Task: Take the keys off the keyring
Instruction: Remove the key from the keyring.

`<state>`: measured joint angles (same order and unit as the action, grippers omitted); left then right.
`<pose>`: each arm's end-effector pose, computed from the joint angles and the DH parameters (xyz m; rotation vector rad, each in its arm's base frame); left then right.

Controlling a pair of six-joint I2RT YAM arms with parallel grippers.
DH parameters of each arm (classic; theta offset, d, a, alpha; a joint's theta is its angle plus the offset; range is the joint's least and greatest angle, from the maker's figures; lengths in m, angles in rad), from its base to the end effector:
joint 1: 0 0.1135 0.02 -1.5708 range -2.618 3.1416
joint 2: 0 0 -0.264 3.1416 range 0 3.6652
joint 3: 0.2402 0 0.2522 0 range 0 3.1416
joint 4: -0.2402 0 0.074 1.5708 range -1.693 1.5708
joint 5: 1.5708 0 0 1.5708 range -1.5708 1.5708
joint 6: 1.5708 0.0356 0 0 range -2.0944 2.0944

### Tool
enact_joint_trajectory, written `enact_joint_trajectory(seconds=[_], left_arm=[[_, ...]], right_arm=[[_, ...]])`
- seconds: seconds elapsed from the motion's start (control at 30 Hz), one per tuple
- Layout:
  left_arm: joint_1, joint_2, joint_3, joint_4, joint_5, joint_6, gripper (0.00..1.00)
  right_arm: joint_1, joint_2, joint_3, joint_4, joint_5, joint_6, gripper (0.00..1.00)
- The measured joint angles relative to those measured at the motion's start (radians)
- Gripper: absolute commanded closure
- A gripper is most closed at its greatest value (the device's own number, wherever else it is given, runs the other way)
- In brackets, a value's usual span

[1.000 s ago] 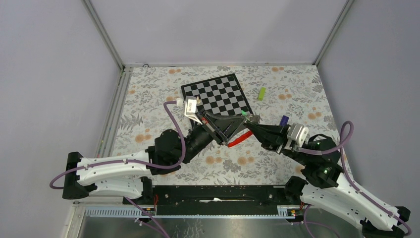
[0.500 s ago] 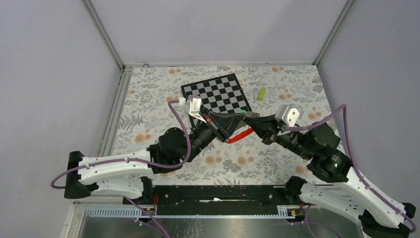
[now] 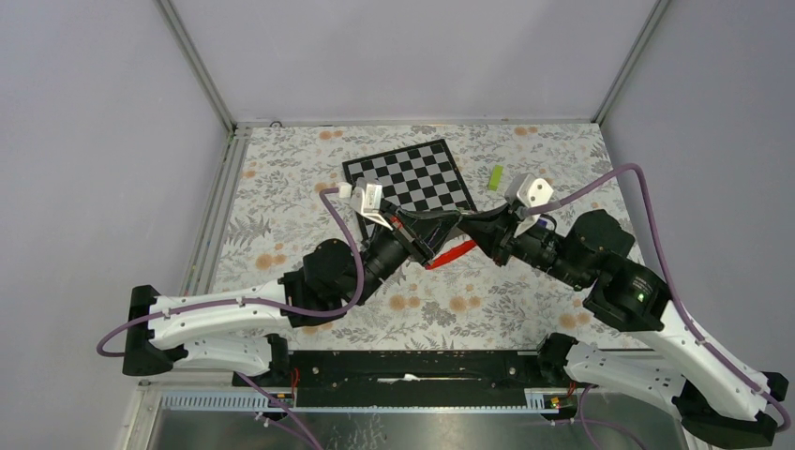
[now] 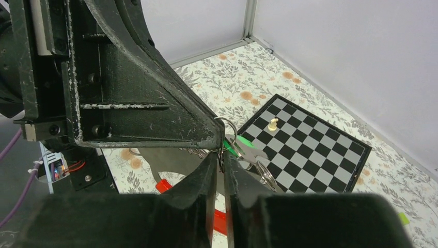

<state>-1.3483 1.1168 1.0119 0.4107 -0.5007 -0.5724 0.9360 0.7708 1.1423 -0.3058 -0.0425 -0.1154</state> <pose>0.0728 -0.2444 0.4165 0.0745 1.4231 -1.3070 0.0856 0.1188 0.4495 -0.8052 1.3181 0.6879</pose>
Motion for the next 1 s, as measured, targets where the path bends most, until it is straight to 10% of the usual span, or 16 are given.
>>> enact_joint_trajectory(seconds=[0.2,1.0], left_arm=[[-0.006,0.003,0.002,-0.006,0.018,-0.013,1.00],[-0.020,0.005,-0.008,0.010,0.075,-0.074,1.00]], right_arm=[[0.000,-0.072,-0.087,0.100,-0.030,-0.020,0.55],[0.000,-0.343,-0.520,0.617,-0.132,-0.142,0.60]])
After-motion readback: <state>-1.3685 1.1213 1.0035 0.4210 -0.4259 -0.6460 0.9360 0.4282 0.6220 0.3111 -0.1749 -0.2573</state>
